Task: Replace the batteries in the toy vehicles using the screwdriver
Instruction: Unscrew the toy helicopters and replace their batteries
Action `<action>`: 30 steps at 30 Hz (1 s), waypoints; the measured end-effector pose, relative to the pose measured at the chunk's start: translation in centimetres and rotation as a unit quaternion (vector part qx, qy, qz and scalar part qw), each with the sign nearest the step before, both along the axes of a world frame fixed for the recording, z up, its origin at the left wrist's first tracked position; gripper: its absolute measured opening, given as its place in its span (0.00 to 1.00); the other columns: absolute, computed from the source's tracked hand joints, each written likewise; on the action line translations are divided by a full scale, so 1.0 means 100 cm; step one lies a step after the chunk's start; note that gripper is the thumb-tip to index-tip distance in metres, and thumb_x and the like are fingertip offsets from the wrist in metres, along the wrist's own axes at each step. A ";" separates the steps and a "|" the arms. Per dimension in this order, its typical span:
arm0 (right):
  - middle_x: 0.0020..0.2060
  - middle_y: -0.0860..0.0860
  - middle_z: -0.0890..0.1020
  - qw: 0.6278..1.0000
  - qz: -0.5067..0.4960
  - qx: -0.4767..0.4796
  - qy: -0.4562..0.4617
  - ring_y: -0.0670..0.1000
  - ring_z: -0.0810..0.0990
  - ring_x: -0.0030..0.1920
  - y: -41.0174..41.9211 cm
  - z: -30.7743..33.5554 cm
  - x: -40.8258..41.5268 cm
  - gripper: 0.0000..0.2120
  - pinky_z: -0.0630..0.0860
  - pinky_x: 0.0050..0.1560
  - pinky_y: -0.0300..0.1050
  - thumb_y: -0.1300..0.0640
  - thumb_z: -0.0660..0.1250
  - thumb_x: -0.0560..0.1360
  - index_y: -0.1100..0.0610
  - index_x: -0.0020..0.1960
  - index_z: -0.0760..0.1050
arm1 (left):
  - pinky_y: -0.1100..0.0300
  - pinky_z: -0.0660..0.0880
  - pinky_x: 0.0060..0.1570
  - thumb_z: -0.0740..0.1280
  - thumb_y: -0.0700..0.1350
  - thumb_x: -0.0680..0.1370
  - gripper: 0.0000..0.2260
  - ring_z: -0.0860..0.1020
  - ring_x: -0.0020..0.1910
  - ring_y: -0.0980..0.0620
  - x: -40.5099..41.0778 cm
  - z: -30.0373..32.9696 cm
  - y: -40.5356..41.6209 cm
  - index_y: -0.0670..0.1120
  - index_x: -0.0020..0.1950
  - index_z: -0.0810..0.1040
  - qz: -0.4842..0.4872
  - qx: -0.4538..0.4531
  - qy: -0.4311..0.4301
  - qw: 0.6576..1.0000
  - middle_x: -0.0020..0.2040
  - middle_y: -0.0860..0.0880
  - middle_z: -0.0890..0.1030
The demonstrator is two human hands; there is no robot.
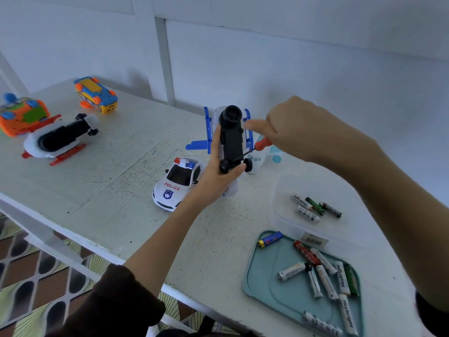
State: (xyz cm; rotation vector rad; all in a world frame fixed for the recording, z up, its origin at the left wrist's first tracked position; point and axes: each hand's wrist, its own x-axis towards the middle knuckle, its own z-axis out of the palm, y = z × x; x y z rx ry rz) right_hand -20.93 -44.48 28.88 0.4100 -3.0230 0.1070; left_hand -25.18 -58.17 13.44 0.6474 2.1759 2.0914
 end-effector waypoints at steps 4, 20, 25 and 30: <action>0.29 0.47 0.70 0.985 0.128 -0.108 0.041 0.46 0.68 0.30 0.006 -0.008 0.001 0.12 0.64 0.33 0.36 0.62 0.65 0.72 0.56 0.32 0.67 | 0.76 0.67 0.54 0.63 0.34 0.79 0.37 0.69 0.62 0.72 -0.002 -0.002 -0.001 0.62 0.72 0.43 -0.009 -0.005 0.002 1.000 0.67 0.69 0.60; 0.36 0.50 0.74 0.996 0.043 -0.028 0.067 0.55 0.75 0.40 0.001 -0.029 0.019 0.04 0.70 0.39 0.45 0.61 0.63 0.71 0.55 0.38 0.73 | 0.76 0.67 0.54 0.63 0.37 0.80 0.37 0.69 0.61 0.71 -0.003 -0.003 -0.005 0.64 0.72 0.40 -0.002 -0.028 0.003 1.000 0.64 0.73 0.60; 0.33 0.46 0.66 0.993 0.042 0.045 0.102 0.50 0.68 0.40 0.003 -0.012 0.016 0.08 0.59 0.31 0.37 0.63 0.63 0.70 0.51 0.41 0.77 | 0.70 0.66 0.63 0.63 0.38 0.79 0.37 0.67 0.67 0.65 0.001 -0.002 0.001 0.64 0.72 0.43 -0.017 -0.047 0.005 0.999 0.72 0.61 0.61; 0.37 0.44 0.68 0.993 0.060 0.052 0.093 0.49 0.67 0.40 0.011 -0.020 0.016 0.07 0.60 0.34 0.40 0.61 0.63 0.71 0.50 0.45 0.74 | 0.75 0.65 0.61 0.63 0.37 0.79 0.37 0.64 0.65 0.73 0.000 -0.003 -0.002 0.63 0.72 0.42 -0.019 -0.044 0.006 0.999 0.67 0.73 0.58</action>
